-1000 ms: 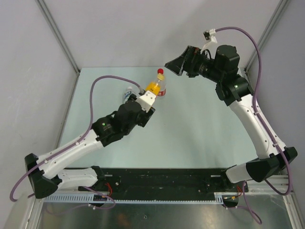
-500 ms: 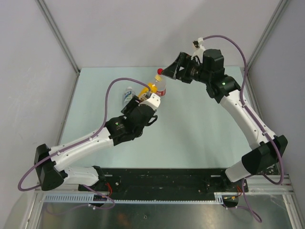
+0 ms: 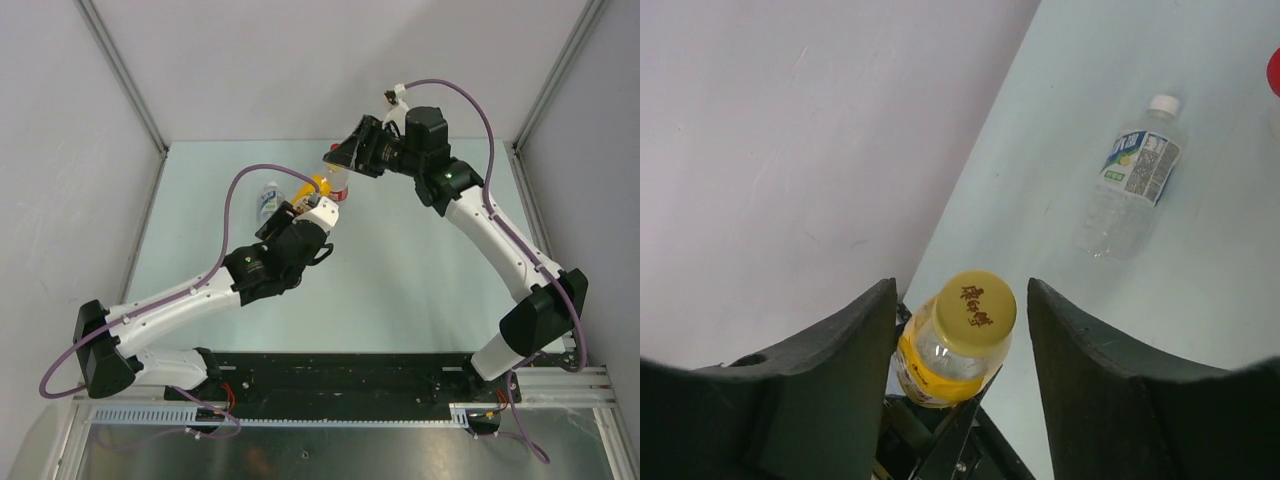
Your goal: Unscrew the bottle caps
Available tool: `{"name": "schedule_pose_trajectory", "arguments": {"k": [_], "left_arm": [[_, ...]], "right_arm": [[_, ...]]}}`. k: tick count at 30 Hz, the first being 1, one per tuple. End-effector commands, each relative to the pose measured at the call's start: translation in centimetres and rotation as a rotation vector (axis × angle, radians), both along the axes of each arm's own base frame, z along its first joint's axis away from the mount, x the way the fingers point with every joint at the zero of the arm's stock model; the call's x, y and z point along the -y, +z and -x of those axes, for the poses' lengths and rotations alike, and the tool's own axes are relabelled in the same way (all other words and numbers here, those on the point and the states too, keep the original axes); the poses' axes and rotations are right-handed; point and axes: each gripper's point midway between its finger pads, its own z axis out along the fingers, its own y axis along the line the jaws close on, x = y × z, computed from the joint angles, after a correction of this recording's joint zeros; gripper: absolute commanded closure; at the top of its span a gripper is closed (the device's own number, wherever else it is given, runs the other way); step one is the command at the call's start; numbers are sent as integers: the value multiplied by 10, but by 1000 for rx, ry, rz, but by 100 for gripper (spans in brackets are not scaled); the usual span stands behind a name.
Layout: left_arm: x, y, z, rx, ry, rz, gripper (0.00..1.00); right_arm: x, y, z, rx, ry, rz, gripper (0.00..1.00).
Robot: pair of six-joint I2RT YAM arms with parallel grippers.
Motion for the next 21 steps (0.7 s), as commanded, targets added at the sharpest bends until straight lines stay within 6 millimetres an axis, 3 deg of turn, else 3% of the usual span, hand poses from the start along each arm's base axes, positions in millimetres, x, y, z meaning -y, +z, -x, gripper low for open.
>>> {"name": "schedule_pose_trajectory", "arguments": {"k": [1, 8, 15, 21], "left_arm": [[2, 16, -2, 41, 15, 25, 74], [4, 17, -3, 42, 19, 29, 74], [4, 17, -3, 40, 19, 35, 74], [9, 16, 0, 27, -5, 75, 74]], "right_arm": [[-9, 11, -1, 27, 21, -45, 44], [-12, 10, 0, 20, 20, -50, 63], [-12, 15, 2, 39, 17, -67, 97], [-14, 28, 16, 141, 71, -73, 100]]}}
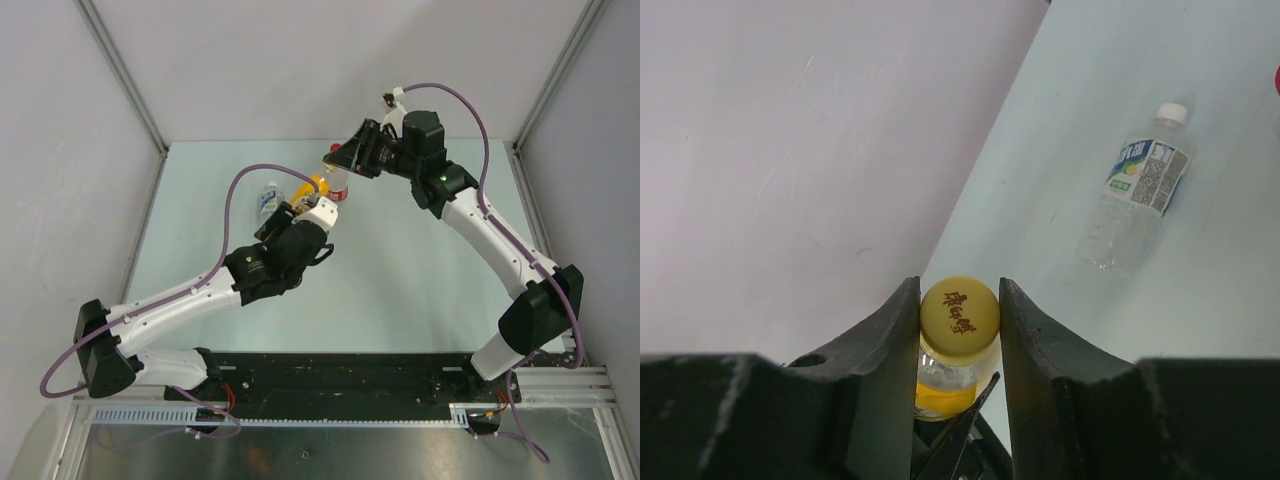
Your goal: Unscrew the bottle caps
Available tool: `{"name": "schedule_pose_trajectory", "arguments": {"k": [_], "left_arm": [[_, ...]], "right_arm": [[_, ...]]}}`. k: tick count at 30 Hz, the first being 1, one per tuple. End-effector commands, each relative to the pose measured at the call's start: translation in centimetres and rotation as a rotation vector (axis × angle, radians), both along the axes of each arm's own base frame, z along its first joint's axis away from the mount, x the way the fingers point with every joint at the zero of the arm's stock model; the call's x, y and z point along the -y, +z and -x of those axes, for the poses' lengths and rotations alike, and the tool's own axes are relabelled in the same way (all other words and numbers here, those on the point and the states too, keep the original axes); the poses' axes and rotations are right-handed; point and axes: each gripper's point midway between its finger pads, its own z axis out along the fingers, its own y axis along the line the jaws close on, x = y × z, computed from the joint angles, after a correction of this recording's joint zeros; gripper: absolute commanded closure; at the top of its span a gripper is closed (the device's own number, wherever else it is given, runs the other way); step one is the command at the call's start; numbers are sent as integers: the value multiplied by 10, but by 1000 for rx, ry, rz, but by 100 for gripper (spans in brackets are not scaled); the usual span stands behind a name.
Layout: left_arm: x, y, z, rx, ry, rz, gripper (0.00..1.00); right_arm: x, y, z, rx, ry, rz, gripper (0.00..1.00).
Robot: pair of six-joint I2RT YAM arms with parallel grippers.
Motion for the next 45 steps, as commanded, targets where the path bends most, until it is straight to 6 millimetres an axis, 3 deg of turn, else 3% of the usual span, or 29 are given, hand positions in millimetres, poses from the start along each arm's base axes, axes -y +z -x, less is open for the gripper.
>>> {"name": "schedule_pose_trajectory", "arguments": {"k": [1, 10, 22, 36, 45], "left_arm": [[12, 17, 1, 20, -29, 87, 74], [25, 21, 8, -21, -107, 208, 74], [56, 47, 37, -102, -425, 475, 78], [85, 88, 88, -177, -833, 693, 83], [101, 116, 137, -312, -1138, 832, 86]], "right_arm": [[-5, 37, 24, 159, 76, -44, 100], [-2, 55, 45, 266, 149, -62, 100], [8, 81, 76, 401, 265, -125, 100], [25, 94, 120, 596, 483, -101, 100], [33, 100, 161, 748, 683, -108, 100]]}}
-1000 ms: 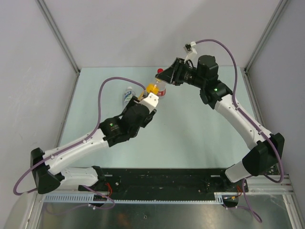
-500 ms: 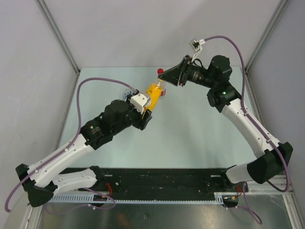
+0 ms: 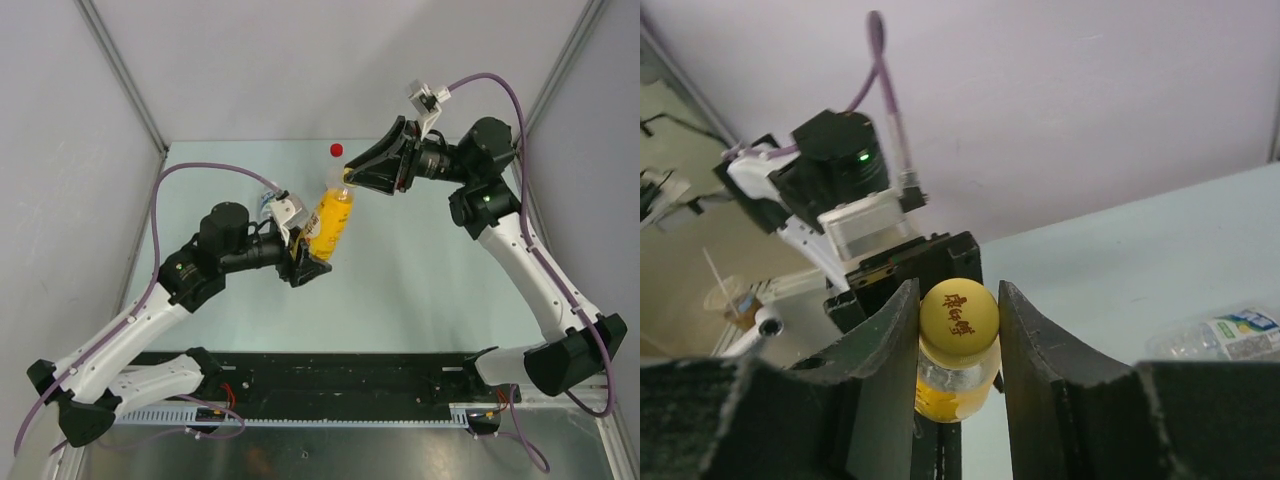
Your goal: Unscrew the bottle caps
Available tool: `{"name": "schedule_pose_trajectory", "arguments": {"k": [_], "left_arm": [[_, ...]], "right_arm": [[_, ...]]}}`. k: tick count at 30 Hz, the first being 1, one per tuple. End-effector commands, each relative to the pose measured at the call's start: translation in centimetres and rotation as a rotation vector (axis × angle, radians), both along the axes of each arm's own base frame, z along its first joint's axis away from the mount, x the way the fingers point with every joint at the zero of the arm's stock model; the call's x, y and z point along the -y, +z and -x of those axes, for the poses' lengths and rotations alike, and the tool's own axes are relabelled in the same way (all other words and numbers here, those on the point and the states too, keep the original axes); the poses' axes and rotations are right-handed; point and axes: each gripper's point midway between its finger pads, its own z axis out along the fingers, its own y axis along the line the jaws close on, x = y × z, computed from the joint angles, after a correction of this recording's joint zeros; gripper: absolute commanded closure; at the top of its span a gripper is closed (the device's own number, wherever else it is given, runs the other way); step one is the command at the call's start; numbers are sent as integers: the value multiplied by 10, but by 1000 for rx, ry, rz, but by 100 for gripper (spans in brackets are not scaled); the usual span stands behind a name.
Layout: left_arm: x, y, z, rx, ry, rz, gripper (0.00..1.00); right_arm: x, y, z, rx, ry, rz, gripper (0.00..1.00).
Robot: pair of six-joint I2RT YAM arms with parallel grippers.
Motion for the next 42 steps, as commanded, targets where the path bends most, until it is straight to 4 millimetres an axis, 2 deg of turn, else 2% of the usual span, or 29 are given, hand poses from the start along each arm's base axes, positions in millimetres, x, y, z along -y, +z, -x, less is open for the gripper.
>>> {"name": "schedule_pose_trajectory", "arguments": {"k": [1, 9, 14, 17, 19, 24, 26, 28, 29, 36, 42], "left_arm": [[21, 62, 46, 59, -305, 216, 86], [19, 92, 91, 41, -578, 310, 86], [19, 95, 95, 29, -616, 317, 87], [21, 91, 86, 30, -560, 315, 88], [21, 87, 75, 34, -501, 310, 88], [18, 64, 38, 37, -307, 277, 84], [14, 42, 18, 35, -195, 228, 83], [9, 25, 4, 35, -120, 182, 83], [7, 19, -1, 35, -91, 160, 83], [-14, -9, -29, 67, 84, 30, 82], [-39, -24, -51, 112, 256, -94, 82]], "right_arm": [[5, 0, 42, 149, 174, 26, 100], [12, 7, 59, 228, 196, 21, 100], [13, 12, 59, 228, 174, 12, 100], [12, 13, 54, 212, 133, 6, 100], [12, 13, 50, 204, 107, 5, 93], [17, 16, 40, 185, 43, 1, 49], [22, 20, 36, 165, 14, -12, 23], [25, 24, 33, 145, -1, -24, 8], [26, 26, 31, 136, -8, -29, 4], [29, 25, 13, 70, -63, -45, 1], [37, 14, -26, -63, -210, -52, 1]]}}
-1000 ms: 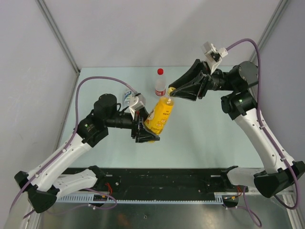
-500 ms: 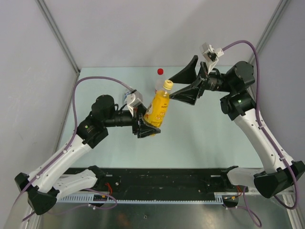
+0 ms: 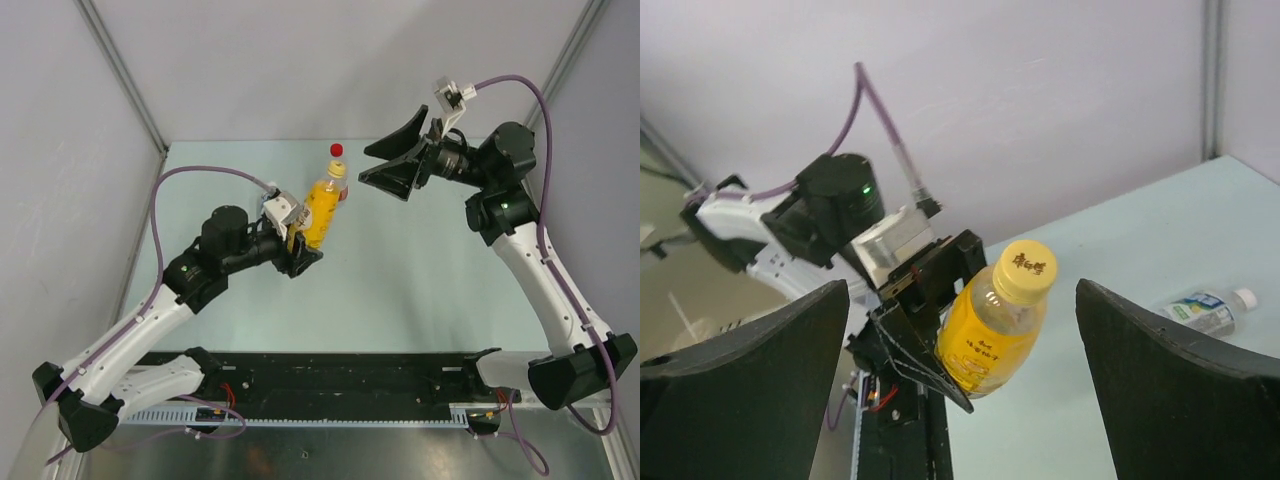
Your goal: Unscrew the bottle caps
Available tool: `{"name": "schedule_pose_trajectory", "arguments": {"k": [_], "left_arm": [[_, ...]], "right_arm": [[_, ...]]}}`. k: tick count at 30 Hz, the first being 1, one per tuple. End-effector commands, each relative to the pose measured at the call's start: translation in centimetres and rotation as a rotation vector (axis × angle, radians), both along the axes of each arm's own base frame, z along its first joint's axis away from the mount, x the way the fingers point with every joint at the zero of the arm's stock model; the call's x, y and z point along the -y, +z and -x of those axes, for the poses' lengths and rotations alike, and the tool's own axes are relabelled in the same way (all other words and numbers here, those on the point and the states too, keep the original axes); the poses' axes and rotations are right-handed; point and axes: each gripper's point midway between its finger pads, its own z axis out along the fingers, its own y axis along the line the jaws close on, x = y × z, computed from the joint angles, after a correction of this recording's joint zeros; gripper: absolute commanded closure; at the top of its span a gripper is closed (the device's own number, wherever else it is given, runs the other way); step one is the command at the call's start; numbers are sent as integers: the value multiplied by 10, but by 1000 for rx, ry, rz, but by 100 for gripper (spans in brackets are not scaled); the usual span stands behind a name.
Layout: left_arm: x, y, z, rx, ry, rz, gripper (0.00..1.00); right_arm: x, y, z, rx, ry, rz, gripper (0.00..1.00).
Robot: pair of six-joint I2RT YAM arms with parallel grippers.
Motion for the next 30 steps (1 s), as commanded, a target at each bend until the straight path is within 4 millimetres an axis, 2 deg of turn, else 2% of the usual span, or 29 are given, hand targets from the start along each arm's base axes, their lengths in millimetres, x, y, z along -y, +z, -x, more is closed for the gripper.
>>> {"name": "schedule_pose_trajectory", "arguments": {"k": [1, 7, 14, 21, 30], "left_arm": [[-27, -4, -24, 91, 178, -112, 82], [-42, -12, -35, 141, 337, -237, 82], [-51, -22, -46, 211, 494, -437, 82], [-54, -35, -56, 268, 618, -629, 82], [-51, -48, -59, 326, 688, -769, 83]], "right_arm": [[9, -4, -34, -114, -134, -31, 1], [8, -21, -57, -245, -167, -33, 1], [9, -60, -90, -445, -261, 0, 1], [7, -99, -106, -601, -303, 51, 1], [11, -147, -119, -754, -361, 139, 1]]}}
